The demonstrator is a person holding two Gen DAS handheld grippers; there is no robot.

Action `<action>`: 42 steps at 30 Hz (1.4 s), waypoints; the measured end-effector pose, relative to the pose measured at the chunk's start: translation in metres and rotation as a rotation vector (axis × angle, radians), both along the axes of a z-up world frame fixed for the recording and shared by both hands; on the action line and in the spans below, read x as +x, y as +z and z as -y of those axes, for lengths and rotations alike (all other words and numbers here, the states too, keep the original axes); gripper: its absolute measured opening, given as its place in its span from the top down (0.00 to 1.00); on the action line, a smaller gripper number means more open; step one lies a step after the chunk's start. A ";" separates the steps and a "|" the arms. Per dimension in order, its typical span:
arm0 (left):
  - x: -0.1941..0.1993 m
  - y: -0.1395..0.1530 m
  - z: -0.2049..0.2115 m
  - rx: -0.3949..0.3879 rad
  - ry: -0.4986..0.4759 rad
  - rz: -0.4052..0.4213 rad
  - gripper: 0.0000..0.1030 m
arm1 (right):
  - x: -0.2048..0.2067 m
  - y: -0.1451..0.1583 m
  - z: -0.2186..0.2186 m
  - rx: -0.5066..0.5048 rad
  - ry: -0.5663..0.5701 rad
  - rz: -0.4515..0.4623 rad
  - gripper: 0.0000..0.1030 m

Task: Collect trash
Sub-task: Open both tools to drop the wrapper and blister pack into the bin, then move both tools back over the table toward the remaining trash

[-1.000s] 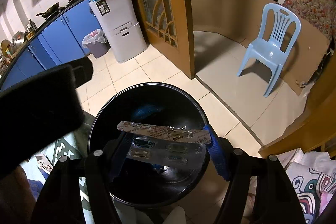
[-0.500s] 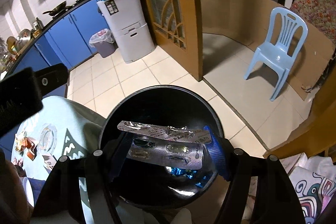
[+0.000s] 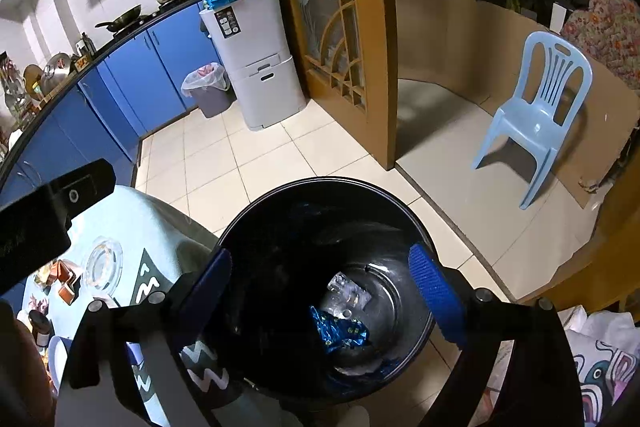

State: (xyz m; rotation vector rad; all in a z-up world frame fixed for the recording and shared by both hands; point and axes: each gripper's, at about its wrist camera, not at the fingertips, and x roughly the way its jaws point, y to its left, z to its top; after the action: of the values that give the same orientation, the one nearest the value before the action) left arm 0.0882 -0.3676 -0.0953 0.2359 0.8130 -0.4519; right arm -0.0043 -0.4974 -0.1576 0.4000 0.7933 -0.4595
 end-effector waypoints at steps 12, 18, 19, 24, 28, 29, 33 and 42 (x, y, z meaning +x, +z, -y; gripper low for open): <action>-0.004 0.002 -0.009 -0.009 0.007 0.001 0.03 | -0.001 0.005 -0.009 -0.004 0.009 0.002 0.14; -0.006 0.007 -0.020 -0.024 0.022 0.006 0.03 | -0.002 0.012 -0.020 -0.017 0.020 0.008 0.14; -0.006 0.008 -0.022 -0.026 0.024 0.006 0.03 | -0.002 0.013 -0.021 -0.018 0.022 0.010 0.14; -0.007 0.010 -0.034 -0.031 0.038 0.009 0.03 | -0.001 0.018 -0.030 -0.021 0.036 0.013 0.14; -0.007 0.013 -0.046 -0.039 0.057 0.009 0.03 | 0.000 0.022 -0.040 -0.026 0.054 0.017 0.14; -0.007 0.014 -0.048 -0.041 0.061 0.010 0.03 | 0.000 0.023 -0.043 -0.029 0.058 0.019 0.14; -0.008 0.018 -0.064 -0.052 0.082 0.013 0.03 | 0.001 0.029 -0.056 -0.041 0.080 0.025 0.14; -0.011 0.026 -0.106 -0.080 0.132 0.024 0.03 | 0.003 0.039 -0.089 -0.066 0.130 0.036 0.14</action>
State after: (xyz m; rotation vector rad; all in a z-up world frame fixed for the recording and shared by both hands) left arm 0.0769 -0.2617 -0.0695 0.1124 0.7801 -0.3565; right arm -0.0009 -0.4084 -0.1184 0.2931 0.7624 -0.3550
